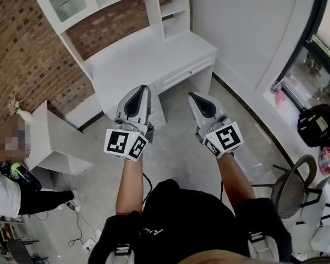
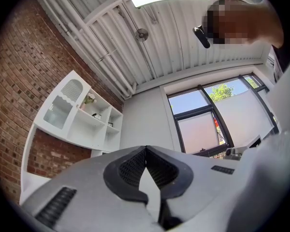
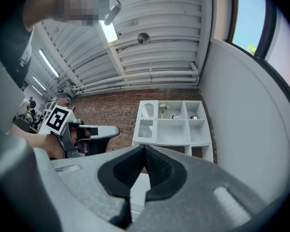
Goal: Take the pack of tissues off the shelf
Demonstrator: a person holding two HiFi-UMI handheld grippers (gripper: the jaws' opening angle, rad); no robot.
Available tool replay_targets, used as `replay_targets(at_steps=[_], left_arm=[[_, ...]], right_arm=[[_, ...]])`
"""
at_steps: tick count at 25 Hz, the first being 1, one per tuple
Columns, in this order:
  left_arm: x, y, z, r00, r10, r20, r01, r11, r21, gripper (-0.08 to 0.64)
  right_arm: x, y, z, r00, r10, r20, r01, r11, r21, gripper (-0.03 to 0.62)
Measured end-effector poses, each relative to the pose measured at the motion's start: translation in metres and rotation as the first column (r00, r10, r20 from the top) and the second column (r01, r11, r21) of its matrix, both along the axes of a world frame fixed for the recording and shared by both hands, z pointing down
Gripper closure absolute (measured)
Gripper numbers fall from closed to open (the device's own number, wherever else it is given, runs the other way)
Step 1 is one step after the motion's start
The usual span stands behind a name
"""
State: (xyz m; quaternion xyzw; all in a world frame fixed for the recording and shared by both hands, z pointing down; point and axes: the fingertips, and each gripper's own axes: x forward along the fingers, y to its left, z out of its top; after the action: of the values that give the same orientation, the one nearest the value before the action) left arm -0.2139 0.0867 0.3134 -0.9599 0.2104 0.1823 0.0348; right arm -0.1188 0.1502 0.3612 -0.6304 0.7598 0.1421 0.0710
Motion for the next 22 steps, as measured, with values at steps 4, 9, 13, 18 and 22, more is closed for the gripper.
replay_targets(at_steps=[4,9,13,18,22], left_arm=[[0.027,-0.025,-0.01,1.0,0.006,-0.009,-0.006,1.0,0.013,0.561],[0.058,-0.078,-0.019,0.999,-0.007,-0.042,0.008,1.0,0.03,0.561],[0.081,-0.141,-0.042,0.996,-0.036,-0.082,0.04,0.998,0.042,0.549],[0.114,-0.227,-0.089,0.99,-0.081,-0.117,0.093,0.991,0.098,0.448],[0.143,-0.293,-0.126,0.984,-0.127,-0.122,0.145,0.976,0.16,0.374]], right_arm=[[0.025,-0.024,-0.006,1.0,0.003,-0.008,-0.003,1.0,0.01,0.591],[0.055,-0.077,0.0,0.999,0.001,-0.037,-0.001,1.0,0.006,0.591],[0.083,-0.138,0.001,0.999,-0.001,-0.054,0.001,1.0,-0.01,0.591],[0.117,-0.229,-0.009,0.996,-0.013,-0.084,0.012,1.0,-0.012,0.591],[0.142,-0.293,-0.026,0.994,-0.021,-0.104,0.024,0.999,0.025,0.591]])
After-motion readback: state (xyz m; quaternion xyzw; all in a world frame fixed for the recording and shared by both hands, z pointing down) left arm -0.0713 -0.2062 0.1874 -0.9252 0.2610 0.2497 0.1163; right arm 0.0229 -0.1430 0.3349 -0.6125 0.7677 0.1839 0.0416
